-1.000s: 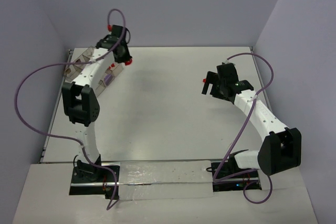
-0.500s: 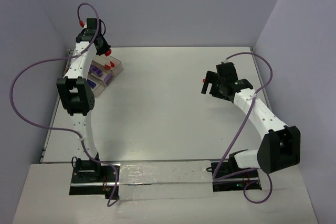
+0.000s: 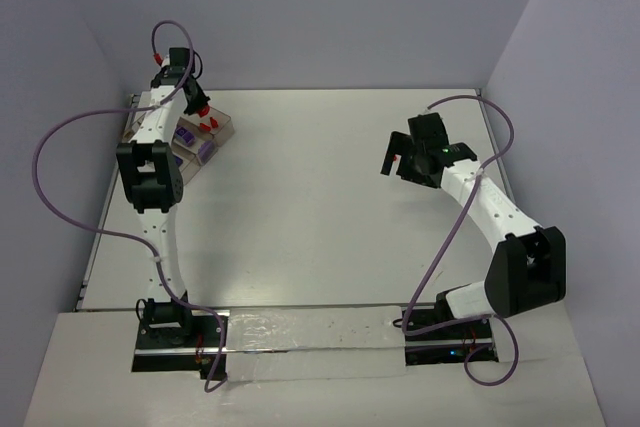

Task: Sort the legos into containers by color

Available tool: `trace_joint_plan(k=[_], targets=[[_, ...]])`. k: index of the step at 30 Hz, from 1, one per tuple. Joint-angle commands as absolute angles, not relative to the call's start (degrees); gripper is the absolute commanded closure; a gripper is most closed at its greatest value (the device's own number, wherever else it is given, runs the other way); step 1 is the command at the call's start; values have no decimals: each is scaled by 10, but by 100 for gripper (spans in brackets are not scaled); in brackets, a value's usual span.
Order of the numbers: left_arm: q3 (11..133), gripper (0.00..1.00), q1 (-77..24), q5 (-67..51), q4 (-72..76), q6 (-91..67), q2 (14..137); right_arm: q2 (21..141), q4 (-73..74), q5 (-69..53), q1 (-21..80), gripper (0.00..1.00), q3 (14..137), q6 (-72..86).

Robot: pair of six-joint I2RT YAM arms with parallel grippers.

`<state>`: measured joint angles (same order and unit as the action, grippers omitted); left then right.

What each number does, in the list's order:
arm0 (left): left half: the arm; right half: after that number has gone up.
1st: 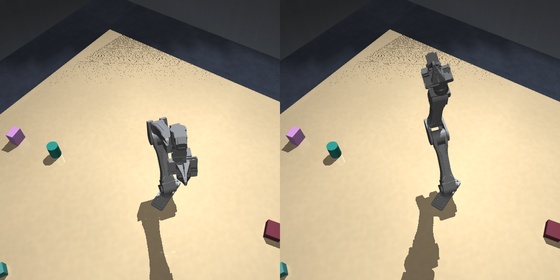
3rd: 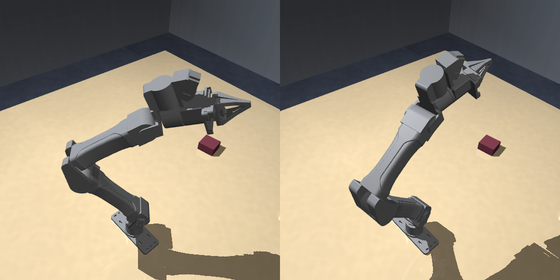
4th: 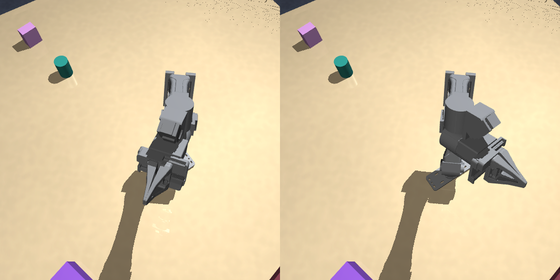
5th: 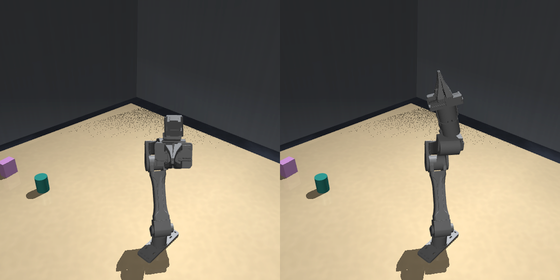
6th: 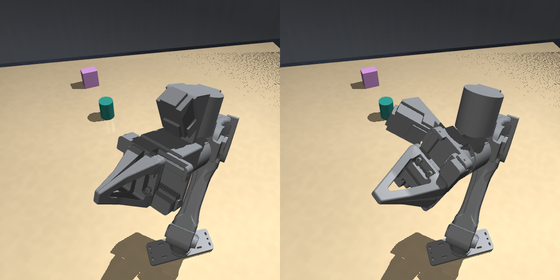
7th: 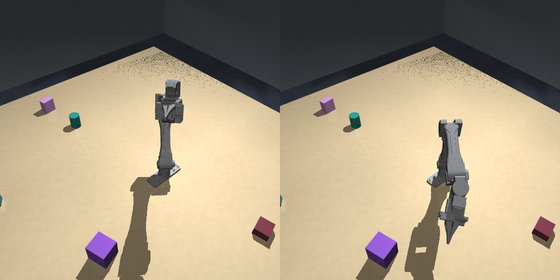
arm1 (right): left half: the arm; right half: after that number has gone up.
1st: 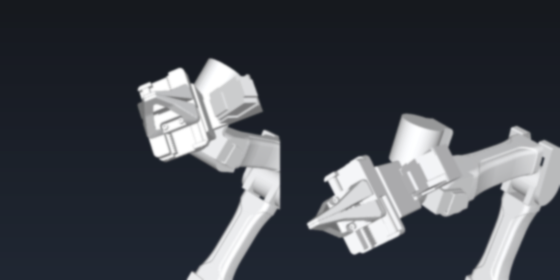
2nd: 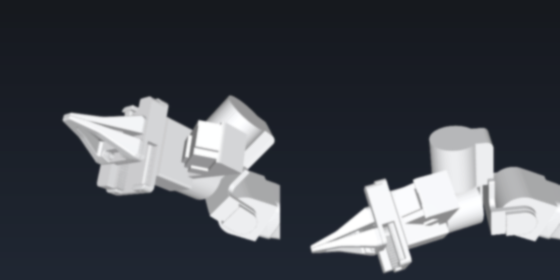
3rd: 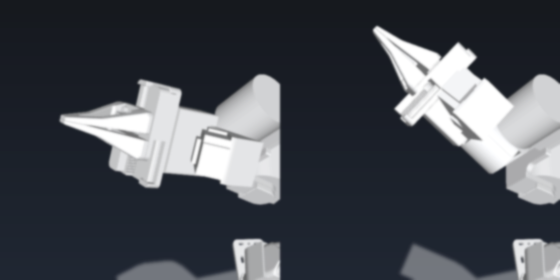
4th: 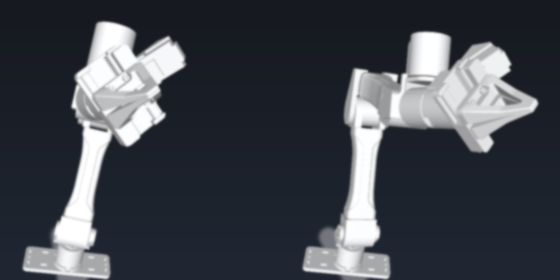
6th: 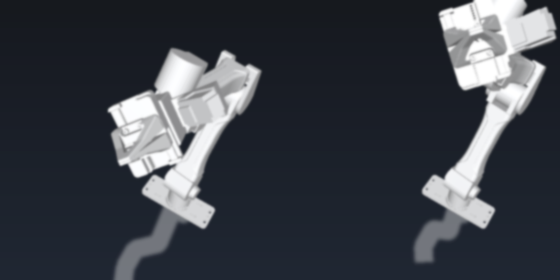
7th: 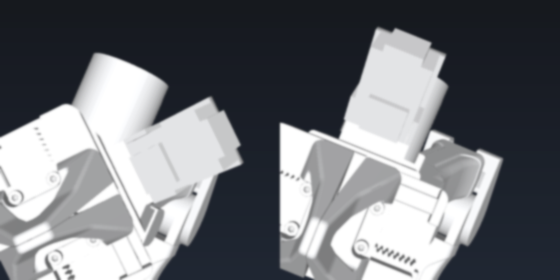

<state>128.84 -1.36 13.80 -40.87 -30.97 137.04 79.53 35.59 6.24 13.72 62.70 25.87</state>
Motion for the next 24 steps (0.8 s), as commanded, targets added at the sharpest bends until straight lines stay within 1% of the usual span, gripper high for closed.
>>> trace_joint_plan(k=[1,4,8,10,13,18,22,24], targets=[[1316,68,-6,156,-377,-305,1381,805,363,64,138,3,657,258],[1306,43,-4,155,-373,-301,1376,809,365,65,139,3,663,257],[1289,27,-4,146,-362,-284,1353,809,366,65,140,3,665,258],[1286,25,-5,142,-363,-279,1336,806,367,66,141,3,665,258],[1273,25,-14,134,-363,-263,1299,799,367,73,142,3,661,262],[1230,25,-76,138,-348,-221,1195,796,357,89,141,3,657,265],[1145,24,-139,112,-335,-219,1113,829,339,125,134,2,688,264],[1115,21,-162,101,-334,-230,1083,863,331,125,121,2,719,266]])
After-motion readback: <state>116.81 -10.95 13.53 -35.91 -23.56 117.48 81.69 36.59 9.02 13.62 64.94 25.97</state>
